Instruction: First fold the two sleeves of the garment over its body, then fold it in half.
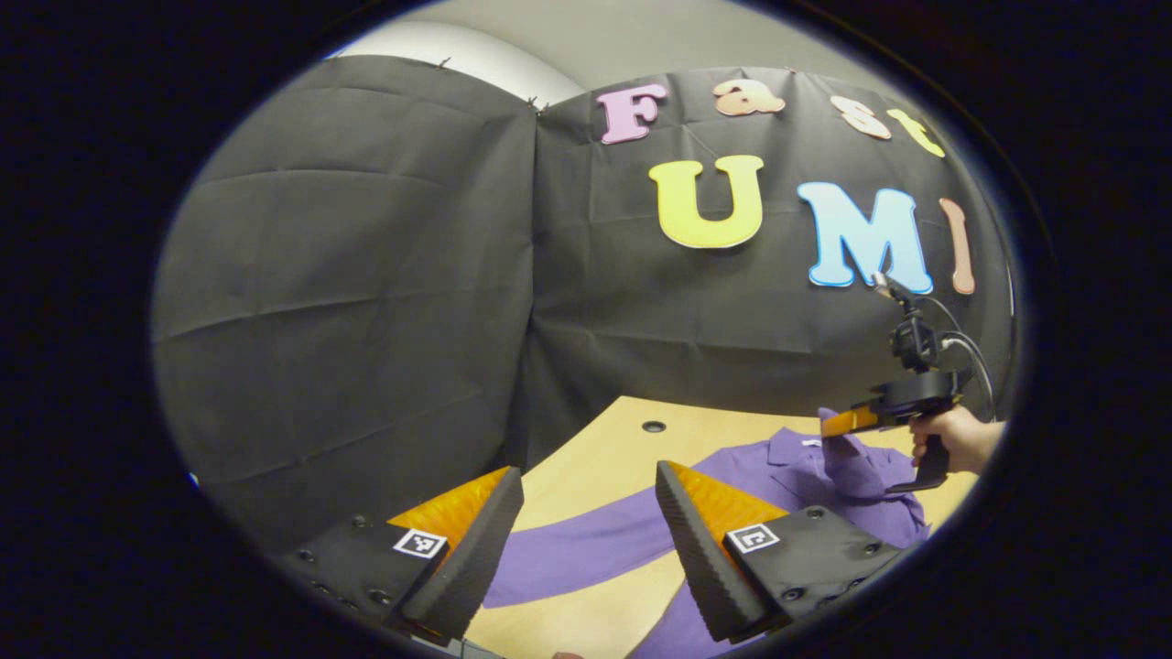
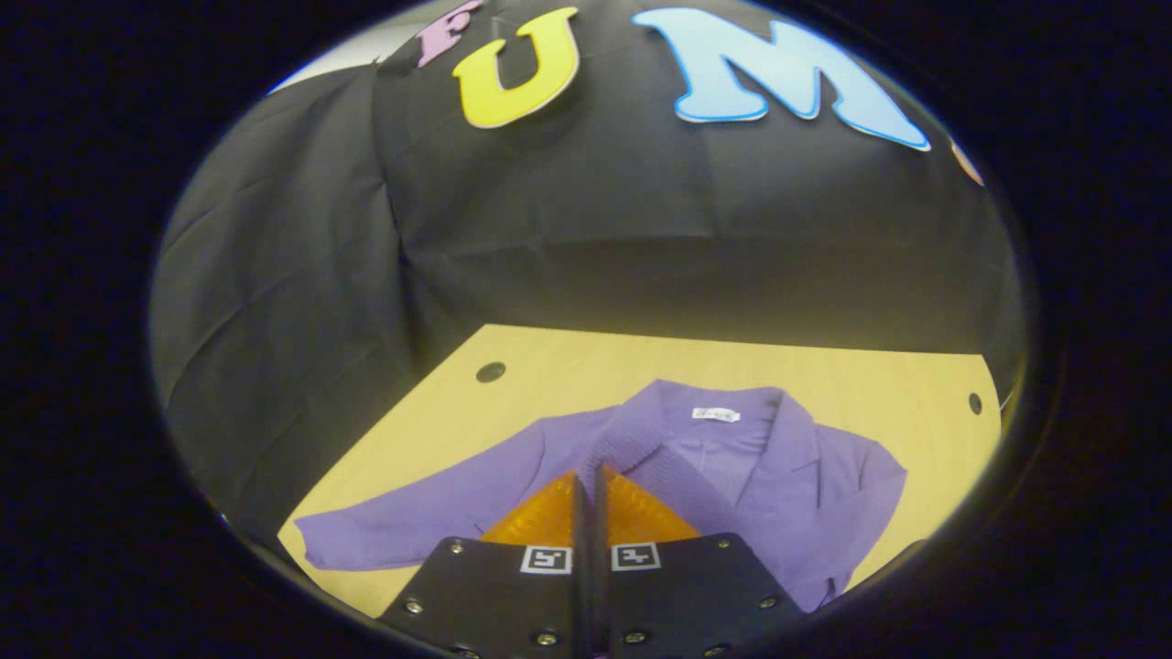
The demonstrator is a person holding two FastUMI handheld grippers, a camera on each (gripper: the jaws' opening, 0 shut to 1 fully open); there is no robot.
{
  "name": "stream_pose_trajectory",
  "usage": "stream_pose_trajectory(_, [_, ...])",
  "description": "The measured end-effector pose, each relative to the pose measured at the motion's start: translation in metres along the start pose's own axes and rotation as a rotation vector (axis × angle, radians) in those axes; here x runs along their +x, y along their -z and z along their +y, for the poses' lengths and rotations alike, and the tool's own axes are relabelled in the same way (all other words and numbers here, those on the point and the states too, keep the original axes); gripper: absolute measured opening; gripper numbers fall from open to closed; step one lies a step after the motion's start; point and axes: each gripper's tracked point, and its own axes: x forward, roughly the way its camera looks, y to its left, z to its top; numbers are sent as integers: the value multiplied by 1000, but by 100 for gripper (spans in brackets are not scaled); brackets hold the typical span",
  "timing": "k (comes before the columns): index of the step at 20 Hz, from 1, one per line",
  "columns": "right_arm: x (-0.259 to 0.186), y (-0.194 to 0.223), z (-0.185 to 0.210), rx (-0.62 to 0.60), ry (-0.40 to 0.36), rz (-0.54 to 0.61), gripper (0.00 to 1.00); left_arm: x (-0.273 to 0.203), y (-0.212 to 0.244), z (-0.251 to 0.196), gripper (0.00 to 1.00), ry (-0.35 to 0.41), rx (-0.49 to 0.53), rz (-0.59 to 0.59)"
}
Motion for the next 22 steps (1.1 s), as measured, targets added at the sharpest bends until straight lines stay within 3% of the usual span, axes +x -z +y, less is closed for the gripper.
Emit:
stream_pose_trajectory(8, [5, 22, -4, -112, 6, 107, 3, -2, 19, 33, 96, -56, -13, 40])
stream_pose_trajectory(13, [9, 27, 6, -152, 8, 107, 12, 3, 26, 46, 95, -71, -29, 50])
stream_pose_trajectory(14, [4, 24, 8, -157, 8, 98, 31, 4, 29, 49, 95, -70, -33, 52])
stream_pose_trajectory(15, [1, 20, 9, -164, 12, 88, 36, 5, 30, 50, 95, -70, -37, 54])
stream_pose_trajectory(18, [-16, 8, 8, -197, 32, 48, 79, 9, 34, 52, 96, -67, -47, 58])
stream_pose_trajectory(19, [-22, 2, 6, -213, 47, 28, 86, 10, 36, 53, 95, -66, -50, 60])
stream_pose_trajectory(22, [-39, -12, 7, -232, 67, -27, 86, 13, 40, 57, 95, -69, -52, 68])
